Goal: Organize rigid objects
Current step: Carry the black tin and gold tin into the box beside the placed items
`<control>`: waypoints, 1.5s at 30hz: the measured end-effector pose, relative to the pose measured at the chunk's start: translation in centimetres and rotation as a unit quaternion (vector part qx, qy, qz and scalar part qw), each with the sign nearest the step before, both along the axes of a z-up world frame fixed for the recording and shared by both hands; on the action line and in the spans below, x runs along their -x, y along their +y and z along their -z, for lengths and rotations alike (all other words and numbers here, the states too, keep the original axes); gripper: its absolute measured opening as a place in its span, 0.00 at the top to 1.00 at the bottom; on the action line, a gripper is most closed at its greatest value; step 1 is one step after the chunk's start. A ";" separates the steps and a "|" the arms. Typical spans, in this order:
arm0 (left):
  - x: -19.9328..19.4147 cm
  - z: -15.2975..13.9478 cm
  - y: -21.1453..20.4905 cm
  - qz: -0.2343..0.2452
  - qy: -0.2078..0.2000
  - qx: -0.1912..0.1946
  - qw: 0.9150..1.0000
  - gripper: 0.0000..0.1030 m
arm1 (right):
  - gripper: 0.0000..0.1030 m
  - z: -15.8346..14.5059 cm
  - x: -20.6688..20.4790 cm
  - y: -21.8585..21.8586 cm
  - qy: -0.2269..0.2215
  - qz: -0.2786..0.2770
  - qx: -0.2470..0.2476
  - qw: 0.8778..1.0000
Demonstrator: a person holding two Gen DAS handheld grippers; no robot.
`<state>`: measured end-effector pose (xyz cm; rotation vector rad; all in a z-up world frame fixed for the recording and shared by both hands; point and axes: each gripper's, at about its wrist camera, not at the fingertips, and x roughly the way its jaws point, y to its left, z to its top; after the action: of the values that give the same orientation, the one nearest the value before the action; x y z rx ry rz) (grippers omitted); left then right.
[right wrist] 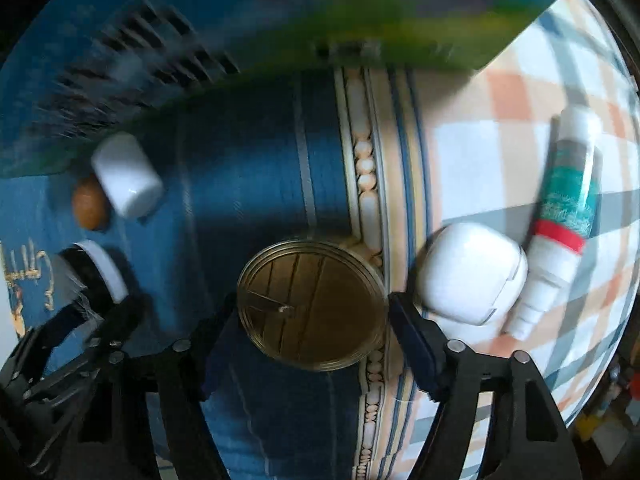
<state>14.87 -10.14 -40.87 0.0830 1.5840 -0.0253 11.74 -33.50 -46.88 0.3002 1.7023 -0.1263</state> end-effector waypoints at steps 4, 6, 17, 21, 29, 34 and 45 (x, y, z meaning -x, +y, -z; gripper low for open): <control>-0.4 0.4 0.7 -0.009 0.001 -0.002 1.000 0.30 | 0.35 -0.1 -0.2 1.3 0.012 -0.030 0.043 0.999; -0.4 0.1 0.9 -0.013 0.000 -0.001 1.000 0.30 | 0.35 -0.1 -0.1 2.2 0.015 -0.032 0.048 0.998; 2.7 -5.9 3.4 -0.017 -0.053 0.026 0.998 0.30 | 0.35 -7.0 2.0 7.4 -0.056 -0.071 0.015 0.996; 4.3 -10.1 3.2 0.000 -0.091 0.033 0.995 0.30 | 0.35 -11.2 2.8 6.9 -0.089 -0.070 0.006 0.994; 2.4 -16.9 3.0 0.004 -0.164 0.064 0.984 0.30 | 0.35 -19.1 1.3 4.5 -0.160 -0.077 0.007 0.984; 0.1 -20.8 2.8 0.005 -0.197 0.095 0.976 0.30 | 0.35 -23.2 -0.5 2.3 -0.193 -0.073 0.001 0.979; -9.5 -21.3 1.5 0.020 -0.201 0.102 0.974 0.30 | 0.35 -22.3 -9.3 1.3 -0.202 -0.039 0.007 0.979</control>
<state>24.32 -8.61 -19.60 -0.0388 1.1669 -0.1909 21.08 -32.16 -24.54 0.2298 1.3069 -0.0166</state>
